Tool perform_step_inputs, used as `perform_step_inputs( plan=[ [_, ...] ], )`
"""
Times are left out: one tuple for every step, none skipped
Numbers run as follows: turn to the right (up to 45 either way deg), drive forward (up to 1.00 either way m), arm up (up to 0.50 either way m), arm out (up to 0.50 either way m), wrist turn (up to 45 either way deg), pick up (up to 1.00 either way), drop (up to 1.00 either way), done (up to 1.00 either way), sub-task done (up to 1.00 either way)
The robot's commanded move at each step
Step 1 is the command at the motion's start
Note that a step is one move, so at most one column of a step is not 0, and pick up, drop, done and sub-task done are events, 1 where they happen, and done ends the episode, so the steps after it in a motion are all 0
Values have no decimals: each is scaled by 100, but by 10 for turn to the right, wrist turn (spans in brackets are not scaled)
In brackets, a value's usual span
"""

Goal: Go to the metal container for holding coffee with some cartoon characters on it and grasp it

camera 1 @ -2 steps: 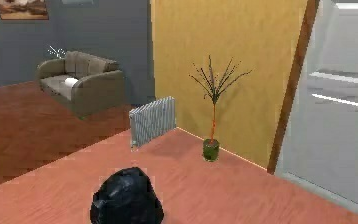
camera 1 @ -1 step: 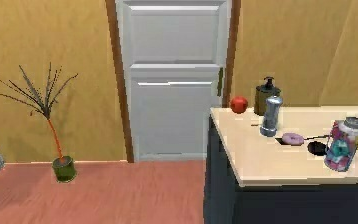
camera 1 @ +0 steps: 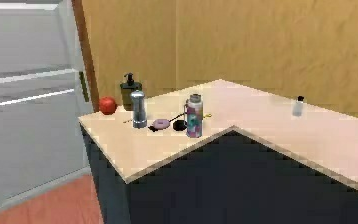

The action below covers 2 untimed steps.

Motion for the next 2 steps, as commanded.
perform_step_inputs(
  plan=[
    [0,35,0,0,0,0,0,0,0],
    [-450,0,0,0,0,0,0,0,0]
  ],
)
